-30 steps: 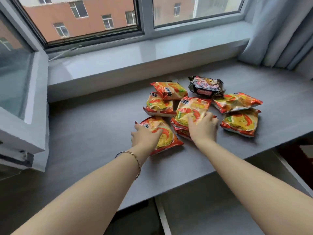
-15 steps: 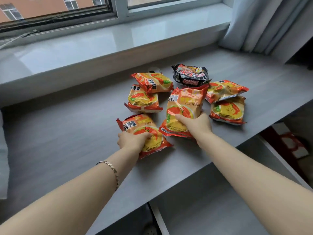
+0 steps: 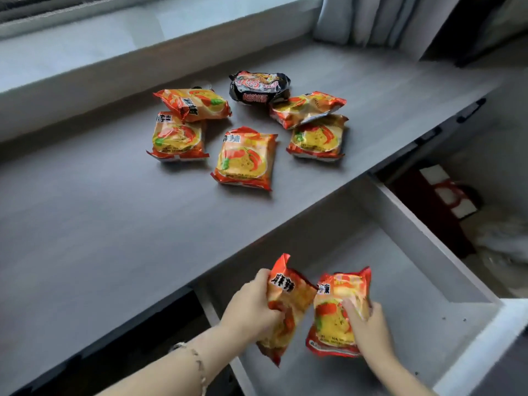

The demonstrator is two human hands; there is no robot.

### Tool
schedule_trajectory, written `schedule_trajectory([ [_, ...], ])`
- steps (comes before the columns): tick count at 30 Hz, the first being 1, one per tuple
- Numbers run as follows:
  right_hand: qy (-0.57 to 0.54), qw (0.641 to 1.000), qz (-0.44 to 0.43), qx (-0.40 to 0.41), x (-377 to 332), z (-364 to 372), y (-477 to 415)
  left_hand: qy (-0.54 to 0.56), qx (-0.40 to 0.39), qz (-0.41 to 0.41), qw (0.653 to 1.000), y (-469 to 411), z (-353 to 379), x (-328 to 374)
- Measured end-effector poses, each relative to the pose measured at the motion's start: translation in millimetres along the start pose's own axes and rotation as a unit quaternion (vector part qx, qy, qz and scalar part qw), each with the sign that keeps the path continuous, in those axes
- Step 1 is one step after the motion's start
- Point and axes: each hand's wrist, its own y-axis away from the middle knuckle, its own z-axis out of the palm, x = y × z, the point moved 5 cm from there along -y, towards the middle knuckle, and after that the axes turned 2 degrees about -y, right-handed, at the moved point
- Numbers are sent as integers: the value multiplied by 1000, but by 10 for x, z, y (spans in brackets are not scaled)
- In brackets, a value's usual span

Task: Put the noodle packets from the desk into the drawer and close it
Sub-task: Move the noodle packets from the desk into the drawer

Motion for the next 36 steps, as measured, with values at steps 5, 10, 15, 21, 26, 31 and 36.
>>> schedule_trajectory([
  [5,51,996,71,-32,371,142,-320,-70,-21,-115,991,-322,372,-255],
  [10,129,982,88,-108,363,319,-477,-142,-17,-119,983,-567,353,-140],
  [15,171,977,85,-95,-57,350,-537,-189,-91,-109,972,-712,209,117],
  [21,44,988,-145,20,-1882,270,-252,-136,-46,121,982,-818,-809,870],
  [26,39,985,-168,23,-2815,768,-250,-41,221,122,967,-1282,-2027,745],
  [31,220,968,-118,28,-3129,1443,-266,-126,317,-27,940,-1616,-2677,178],
  [36,298,949,-82,62,-3272,1806,-278,-117,279,-94,949,-1763,-2757,-51],
])
